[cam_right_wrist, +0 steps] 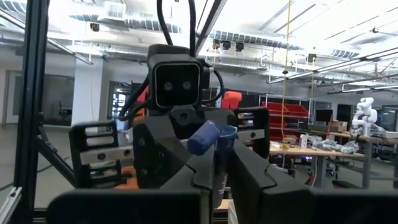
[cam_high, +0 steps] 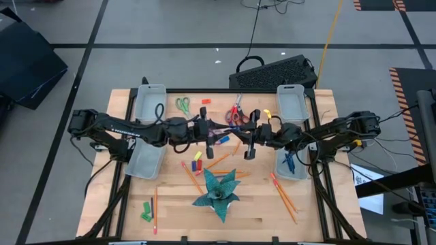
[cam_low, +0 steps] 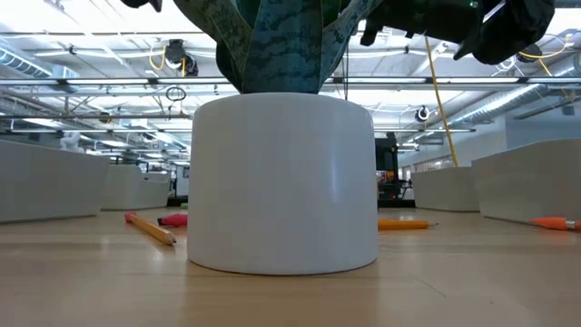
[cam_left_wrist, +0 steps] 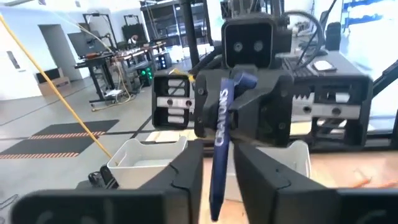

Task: Sort crayons/erasers/pens/pencils in bins
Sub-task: Put the blue crayon into the bottom right gray bin

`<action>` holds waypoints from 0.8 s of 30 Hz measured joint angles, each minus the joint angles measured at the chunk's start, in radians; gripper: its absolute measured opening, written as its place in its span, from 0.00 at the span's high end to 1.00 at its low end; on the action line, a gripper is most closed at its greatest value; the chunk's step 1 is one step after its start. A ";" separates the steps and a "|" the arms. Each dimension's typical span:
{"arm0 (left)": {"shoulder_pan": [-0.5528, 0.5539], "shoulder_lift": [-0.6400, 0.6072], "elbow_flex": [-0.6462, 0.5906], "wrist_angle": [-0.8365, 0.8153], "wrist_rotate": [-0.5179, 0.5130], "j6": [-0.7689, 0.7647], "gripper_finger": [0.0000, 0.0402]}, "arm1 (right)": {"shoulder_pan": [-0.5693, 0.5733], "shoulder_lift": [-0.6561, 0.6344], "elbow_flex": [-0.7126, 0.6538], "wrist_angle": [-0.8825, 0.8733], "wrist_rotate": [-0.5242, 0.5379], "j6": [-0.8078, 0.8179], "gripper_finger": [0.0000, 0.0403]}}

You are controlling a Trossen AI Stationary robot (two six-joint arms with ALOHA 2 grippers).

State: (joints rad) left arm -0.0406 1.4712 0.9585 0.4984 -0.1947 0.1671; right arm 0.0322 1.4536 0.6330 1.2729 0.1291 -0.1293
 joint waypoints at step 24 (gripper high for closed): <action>-0.108 -0.318 0.000 -1.124 -0.548 -0.476 0.54 | 0.140 -0.244 0.456 -1.877 0.301 0.512 0.95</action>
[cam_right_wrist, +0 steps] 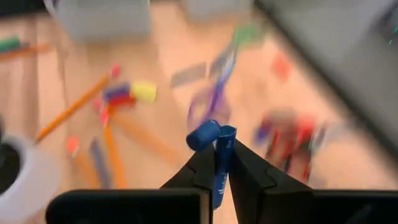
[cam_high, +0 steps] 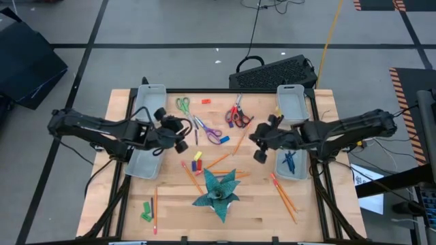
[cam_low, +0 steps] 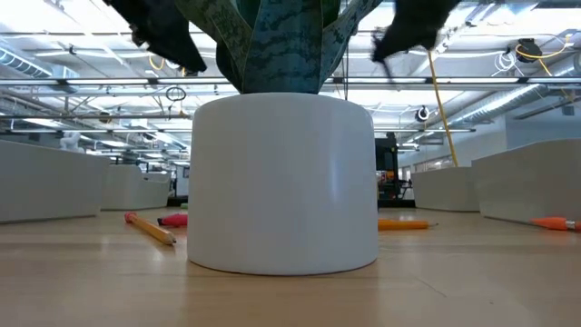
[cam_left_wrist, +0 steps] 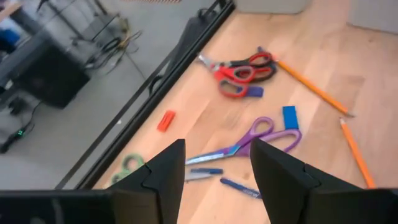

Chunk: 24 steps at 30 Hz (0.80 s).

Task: Sort crayons/erasers/pens/pencils in bins
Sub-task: Put the blue crayon into the bottom right gray bin

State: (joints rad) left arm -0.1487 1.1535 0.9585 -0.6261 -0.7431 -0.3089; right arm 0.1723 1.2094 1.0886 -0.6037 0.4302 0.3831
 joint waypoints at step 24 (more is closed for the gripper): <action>0.051 0.127 -0.054 0.087 0.149 -0.046 0.54 | 0.076 -0.009 -0.353 -0.545 -0.331 0.861 0.92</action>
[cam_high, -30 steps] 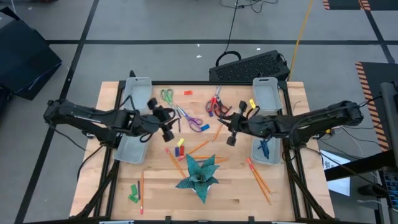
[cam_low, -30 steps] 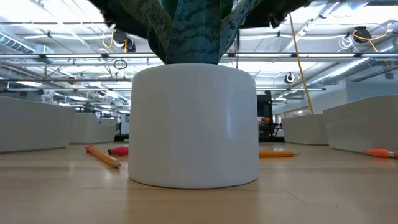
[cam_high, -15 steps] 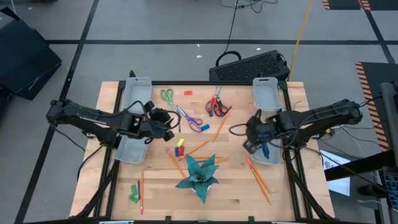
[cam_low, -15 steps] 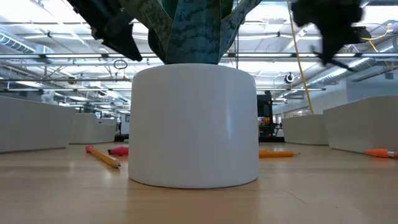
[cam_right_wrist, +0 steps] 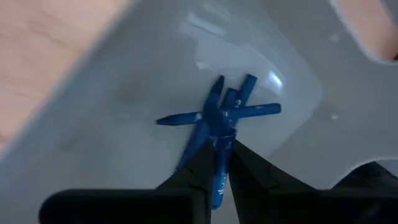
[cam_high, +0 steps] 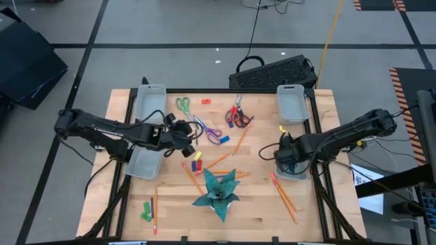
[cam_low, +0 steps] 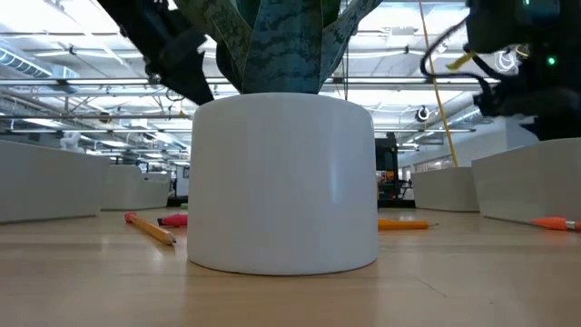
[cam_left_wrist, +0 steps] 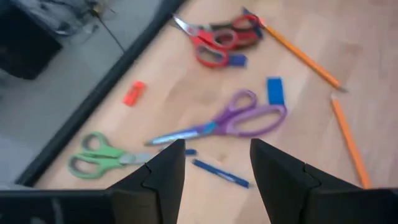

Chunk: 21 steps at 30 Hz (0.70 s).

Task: Sort crayons/erasers/pens/pencils in bins
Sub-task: Put the blue crayon into the bottom right gray bin

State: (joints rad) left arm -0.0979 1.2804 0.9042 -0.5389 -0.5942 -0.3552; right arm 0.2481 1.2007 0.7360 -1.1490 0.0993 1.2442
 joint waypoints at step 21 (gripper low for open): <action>0.203 0.417 -0.039 0.203 0.002 -0.626 0.54 | 0.001 -0.001 0.112 0.029 0.058 -0.122 0.60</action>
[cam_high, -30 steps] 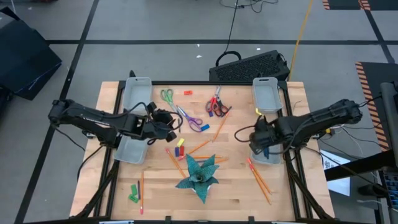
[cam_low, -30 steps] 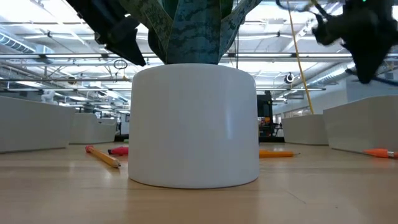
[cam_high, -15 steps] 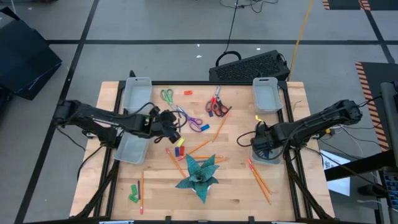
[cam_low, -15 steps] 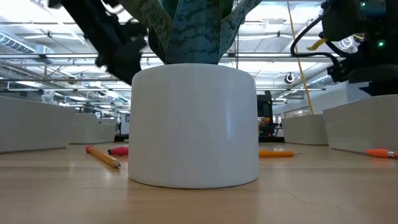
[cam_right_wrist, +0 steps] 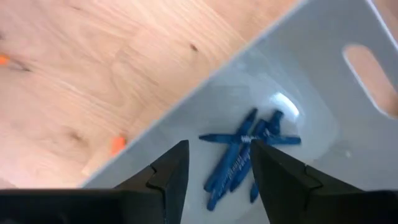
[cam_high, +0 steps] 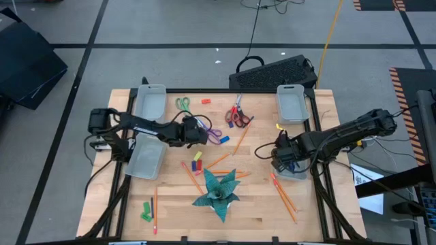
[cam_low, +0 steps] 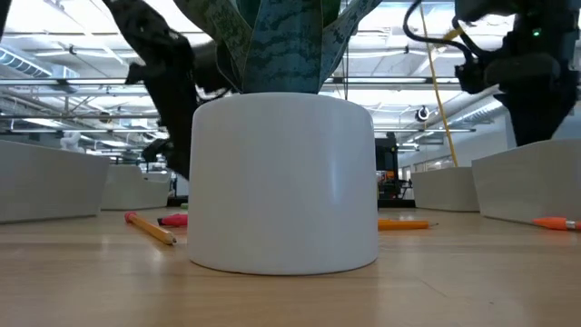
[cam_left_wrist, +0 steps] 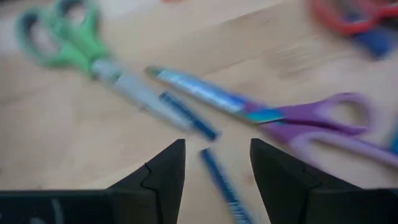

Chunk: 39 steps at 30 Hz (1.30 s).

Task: Sort crayons/erasers/pens/pencils in bins
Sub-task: Put the blue crayon into the bottom right gray bin

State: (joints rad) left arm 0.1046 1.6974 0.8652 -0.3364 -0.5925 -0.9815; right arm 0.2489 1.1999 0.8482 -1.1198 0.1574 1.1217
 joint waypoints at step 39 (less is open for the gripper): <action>-0.051 0.074 0.000 -0.006 0.069 -0.147 0.90 | 0.048 -0.004 0.080 0.224 0.371 -0.365 0.71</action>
State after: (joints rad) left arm 0.0540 1.7717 0.8651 -0.3425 -0.5236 -1.1286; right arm 0.2966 1.1957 0.9282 -0.8963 0.5282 0.7565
